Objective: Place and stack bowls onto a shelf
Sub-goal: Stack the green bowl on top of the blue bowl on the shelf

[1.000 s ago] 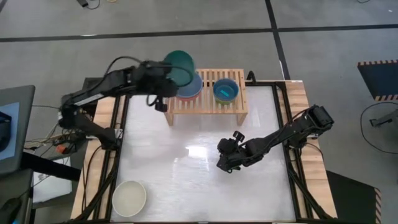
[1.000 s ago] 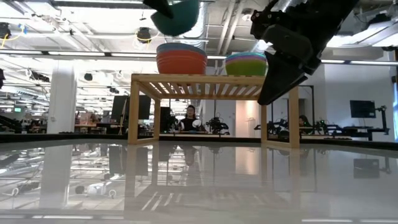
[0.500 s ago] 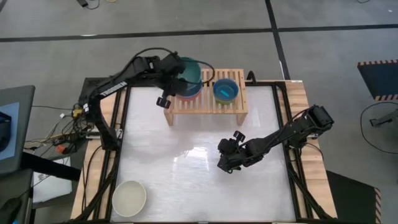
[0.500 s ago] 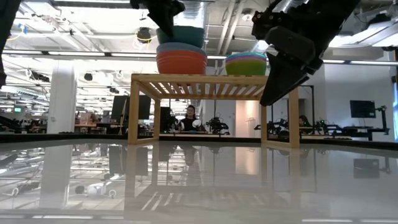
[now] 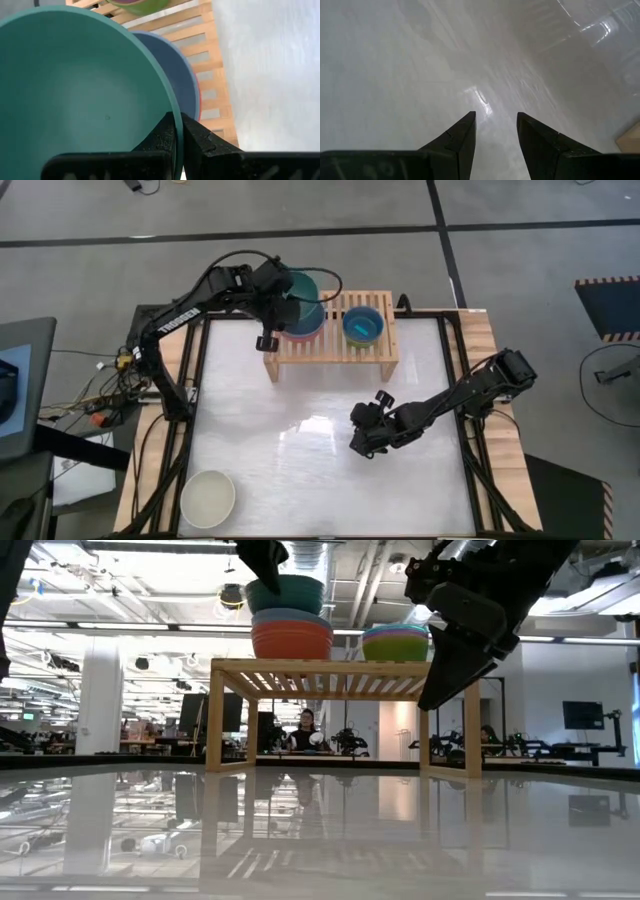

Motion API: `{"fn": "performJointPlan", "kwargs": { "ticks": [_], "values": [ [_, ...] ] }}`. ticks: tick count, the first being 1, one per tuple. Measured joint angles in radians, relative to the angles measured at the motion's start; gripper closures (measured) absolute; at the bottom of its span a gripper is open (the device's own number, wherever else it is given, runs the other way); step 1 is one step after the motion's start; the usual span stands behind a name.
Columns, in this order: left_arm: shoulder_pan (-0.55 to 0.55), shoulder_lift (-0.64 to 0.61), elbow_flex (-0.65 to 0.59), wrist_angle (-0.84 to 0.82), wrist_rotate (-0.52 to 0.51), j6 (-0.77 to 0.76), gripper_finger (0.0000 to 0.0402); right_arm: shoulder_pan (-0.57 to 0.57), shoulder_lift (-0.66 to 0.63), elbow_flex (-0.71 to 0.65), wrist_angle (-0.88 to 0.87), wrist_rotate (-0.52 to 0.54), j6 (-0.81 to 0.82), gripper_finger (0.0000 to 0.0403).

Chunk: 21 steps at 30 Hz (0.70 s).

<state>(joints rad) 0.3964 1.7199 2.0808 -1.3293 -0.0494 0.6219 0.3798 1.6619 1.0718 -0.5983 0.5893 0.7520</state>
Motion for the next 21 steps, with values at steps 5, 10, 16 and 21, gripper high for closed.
{"fn": "performJointPlan", "kwargs": {
  "ticks": [5,10,16,21],
  "values": [
    [0.012,0.000,0.000,0.004,-0.018,-0.053,0.0394,0.000,0.000,0.000,0.000,0.000,0.000,0.0235],
    [0.018,0.000,0.000,0.009,-0.018,-0.080,0.0355,0.000,0.000,0.000,0.000,0.001,0.000,0.0235],
    [0.017,0.000,0.000,0.050,-0.016,-0.084,0.0302,-0.001,0.000,0.000,0.000,0.001,-0.001,0.0235],
    [0.011,0.000,0.000,0.071,-0.018,-0.071,0.0283,-0.001,0.000,0.000,0.000,0.001,-0.001,0.0235]
  ]
}}
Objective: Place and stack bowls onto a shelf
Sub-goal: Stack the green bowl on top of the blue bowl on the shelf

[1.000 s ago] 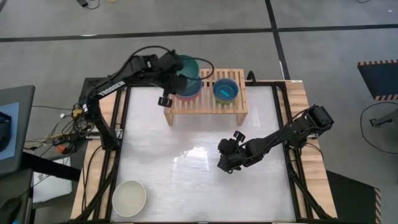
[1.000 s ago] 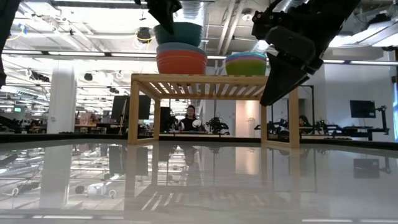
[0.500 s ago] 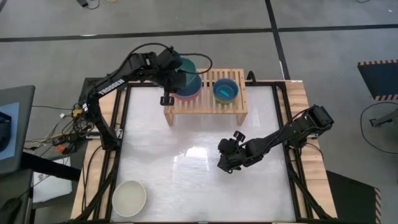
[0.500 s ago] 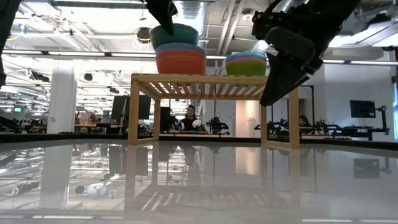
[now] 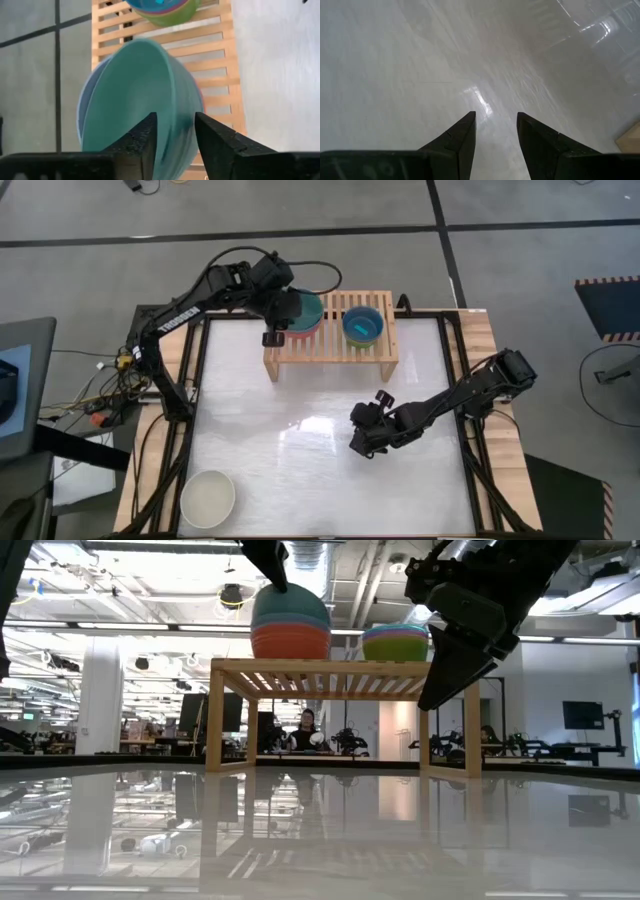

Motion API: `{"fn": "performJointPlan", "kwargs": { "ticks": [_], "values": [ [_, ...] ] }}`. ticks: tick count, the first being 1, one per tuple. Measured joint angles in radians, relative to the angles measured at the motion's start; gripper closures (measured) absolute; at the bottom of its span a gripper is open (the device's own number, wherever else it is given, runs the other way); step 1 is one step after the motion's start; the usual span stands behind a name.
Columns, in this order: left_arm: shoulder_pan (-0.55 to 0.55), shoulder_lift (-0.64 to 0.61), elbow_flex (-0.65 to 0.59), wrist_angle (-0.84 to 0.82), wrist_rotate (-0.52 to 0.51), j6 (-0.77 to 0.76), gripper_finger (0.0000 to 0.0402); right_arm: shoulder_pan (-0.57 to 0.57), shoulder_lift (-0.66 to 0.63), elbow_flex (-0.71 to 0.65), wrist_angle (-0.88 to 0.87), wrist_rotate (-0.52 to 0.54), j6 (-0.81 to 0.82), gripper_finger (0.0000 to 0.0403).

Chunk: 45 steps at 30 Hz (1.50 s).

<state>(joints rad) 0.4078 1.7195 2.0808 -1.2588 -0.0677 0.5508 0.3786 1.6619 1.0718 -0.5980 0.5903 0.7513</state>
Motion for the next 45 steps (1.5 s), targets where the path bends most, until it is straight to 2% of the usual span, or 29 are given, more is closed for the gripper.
{"fn": "performJointPlan", "kwargs": {
  "ticks": [10,15,20,22,26,32,39,45],
  "values": [
    [-0.054,0.001,0.000,-0.014,0.007,-0.113,0.0286,0.000,0.000,0.000,-0.021,0.002,0.000,0.0235],
    [-0.113,0.008,0.000,0.055,-0.123,-0.118,0.0313,0.000,0.000,0.000,-0.021,0.007,0.005,0.0235],
    [-0.167,0.002,0.000,0.121,-0.332,-0.068,0.0334,0.001,0.000,0.000,-0.022,0.008,0.010,0.0235],
    [-0.174,-0.011,0.000,0.126,-0.366,-0.065,0.0339,0.001,0.000,0.000,-0.023,0.008,0.011,0.0235],
    [-0.160,-0.042,0.000,0.102,-0.345,-0.132,0.0349,0.000,0.000,0.000,-0.026,0.009,0.011,0.0235],
    [-0.127,-0.046,-0.024,0.040,-0.206,-0.226,0.0369,0.000,0.000,0.000,-0.026,0.010,0.011,0.0235],
    [-0.127,-0.044,-0.145,0.092,-0.225,-0.221,0.0379,0.008,0.000,0.000,-0.028,0.010,0.023,0.0235],
    [-0.126,-0.048,-0.149,0.132,-0.237,-0.197,0.0380,0.011,0.000,0.000,-0.031,0.010,0.025,0.0235]
  ]
}}
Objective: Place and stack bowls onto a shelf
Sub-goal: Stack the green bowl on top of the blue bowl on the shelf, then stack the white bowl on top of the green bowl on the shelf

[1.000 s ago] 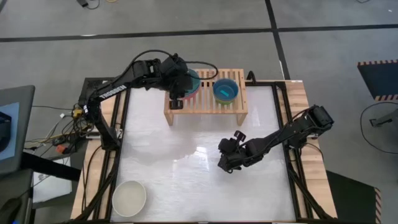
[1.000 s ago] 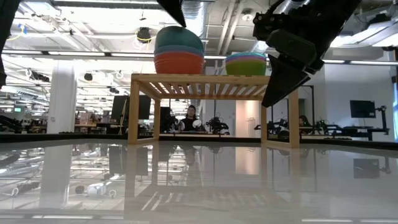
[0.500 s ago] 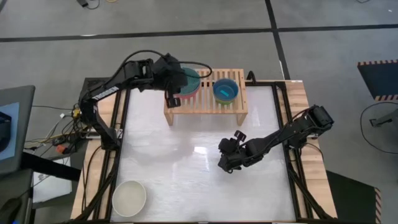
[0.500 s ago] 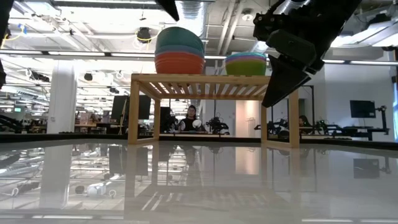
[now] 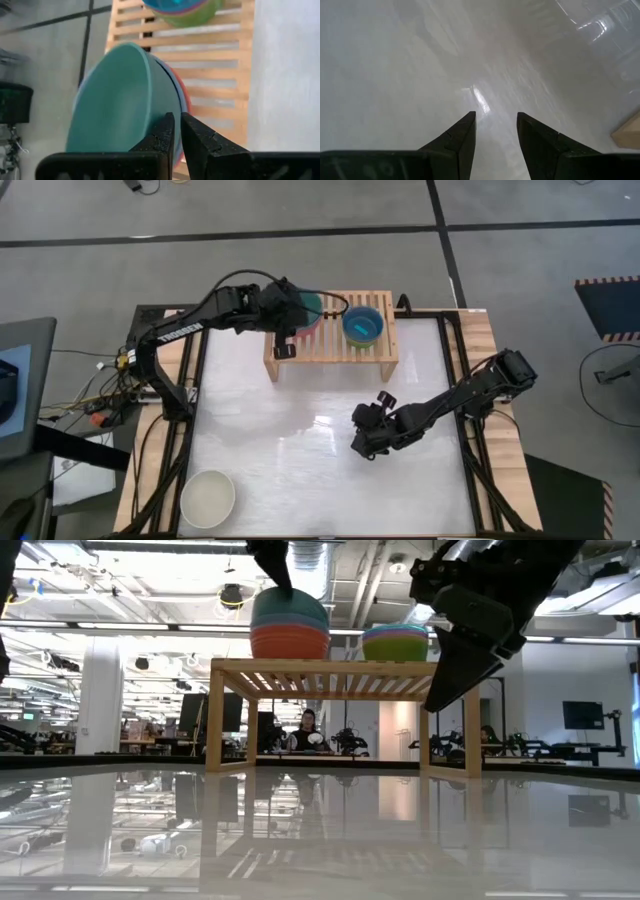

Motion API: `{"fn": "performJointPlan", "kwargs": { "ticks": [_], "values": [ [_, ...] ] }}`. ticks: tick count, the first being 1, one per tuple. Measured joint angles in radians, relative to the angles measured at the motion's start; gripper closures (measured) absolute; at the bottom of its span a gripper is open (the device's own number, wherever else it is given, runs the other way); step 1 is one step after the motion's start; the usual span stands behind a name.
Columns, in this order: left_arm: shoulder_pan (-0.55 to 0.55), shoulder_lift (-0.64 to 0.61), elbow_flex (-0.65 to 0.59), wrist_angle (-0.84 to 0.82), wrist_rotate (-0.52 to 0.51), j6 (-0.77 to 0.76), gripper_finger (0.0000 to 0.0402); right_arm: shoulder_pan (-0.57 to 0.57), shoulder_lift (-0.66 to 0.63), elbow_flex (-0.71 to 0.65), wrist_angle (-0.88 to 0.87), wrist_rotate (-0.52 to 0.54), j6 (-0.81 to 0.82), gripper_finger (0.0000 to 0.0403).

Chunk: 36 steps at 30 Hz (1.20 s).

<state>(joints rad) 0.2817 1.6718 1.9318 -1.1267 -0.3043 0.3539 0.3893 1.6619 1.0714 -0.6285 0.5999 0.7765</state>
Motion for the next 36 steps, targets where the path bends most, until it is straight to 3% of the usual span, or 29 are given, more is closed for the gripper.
{"fn": "performJointPlan", "kwargs": {
  "ticks": [12,21,29,36],
  "values": [
    [-0.006,-0.055,0.058,0.038,-0.048,-0.039,0.0380,-0.013,0.000,0.000,-0.009,0.004,-0.001,0.0235],
    [0.010,-0.055,-0.070,0.028,-0.089,-0.065,0.0380,0.009,0.000,0.000,-0.007,0.003,0.014,0.0235],
    [0.013,-0.065,-0.094,0.052,-0.102,-0.060,0.0380,0.005,0.000,0.000,-0.008,0.003,0.012,0.0235],
    [-0.011,-0.183,-0.088,0.046,-0.169,-0.121,0.0380,0.000,0.000,0.000,-0.019,0.005,0.011,0.0235]
  ]
}}
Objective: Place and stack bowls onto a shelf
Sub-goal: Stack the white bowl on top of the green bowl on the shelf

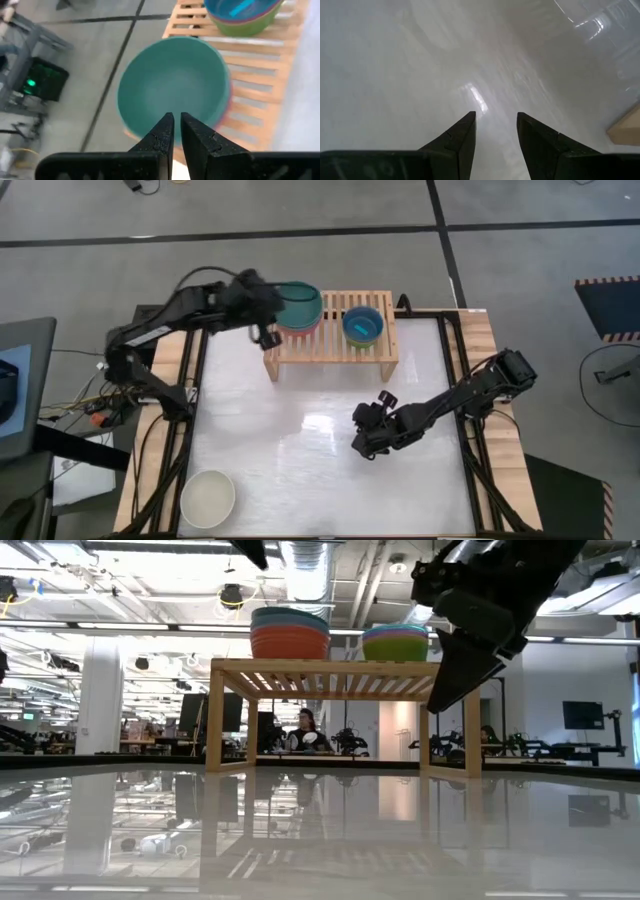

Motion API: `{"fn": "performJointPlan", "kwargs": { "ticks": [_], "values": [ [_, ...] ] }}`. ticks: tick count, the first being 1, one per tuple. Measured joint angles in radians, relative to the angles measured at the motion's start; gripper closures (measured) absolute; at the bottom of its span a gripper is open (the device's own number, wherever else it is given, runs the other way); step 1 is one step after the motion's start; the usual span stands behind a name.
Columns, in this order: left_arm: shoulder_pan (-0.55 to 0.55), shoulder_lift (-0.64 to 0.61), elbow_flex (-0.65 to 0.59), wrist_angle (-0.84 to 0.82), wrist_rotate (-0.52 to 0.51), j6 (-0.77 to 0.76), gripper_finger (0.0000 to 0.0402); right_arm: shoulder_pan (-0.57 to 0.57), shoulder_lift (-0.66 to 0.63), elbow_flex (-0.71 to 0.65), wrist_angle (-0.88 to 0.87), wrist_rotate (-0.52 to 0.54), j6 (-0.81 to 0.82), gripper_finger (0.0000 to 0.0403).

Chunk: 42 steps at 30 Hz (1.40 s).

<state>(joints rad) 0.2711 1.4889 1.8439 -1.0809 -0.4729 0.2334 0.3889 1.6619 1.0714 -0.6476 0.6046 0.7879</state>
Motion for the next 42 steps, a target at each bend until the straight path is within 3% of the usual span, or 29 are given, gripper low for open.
{"fn": "performJointPlan", "kwargs": {
  "ticks": [5,9,14,22,26,35,38,42],
  "values": [
    [-0.080,-0.111,-0.027,-0.168,0.021,-0.236,0.0384,0.003,0.000,0.000,0.000,0.004,0.000,0.0235],
    [-0.209,-0.182,-0.182,-0.319,0.134,-0.409,0.0399,0.003,0.000,0.000,0.000,0.005,-0.001,0.0235],
    [-0.435,-0.258,-0.458,-0.277,0.266,-0.604,0.0400,0.003,0.000,0.000,0.001,0.005,0.011,0.0235],
    [-0.676,-0.265,-0.755,-0.147,0.303,-0.809,0.0395,-0.006,0.000,0.000,0.024,-0.001,0.016,0.0235],
    [-0.716,-0.265,-0.830,-0.066,0.362,-0.855,0.0365,-0.026,0.000,0.000,0.031,-0.004,0.016,0.0235],
    [-0.776,-0.265,-0.922,-0.018,0.459,-0.933,0.0253,-0.043,0.000,0.000,0.034,-0.008,0.016,0.0235],
    [-0.806,-0.265,-0.968,0.044,0.532,-0.947,0.0233,-0.034,0.000,0.000,0.034,-0.012,0.016,0.0235],
    [-0.845,-0.265,-1.004,0.067,0.549,-0.999,0.0224,-0.029,0.000,0.000,0.033,-0.015,0.016,0.0235]
  ]
}}
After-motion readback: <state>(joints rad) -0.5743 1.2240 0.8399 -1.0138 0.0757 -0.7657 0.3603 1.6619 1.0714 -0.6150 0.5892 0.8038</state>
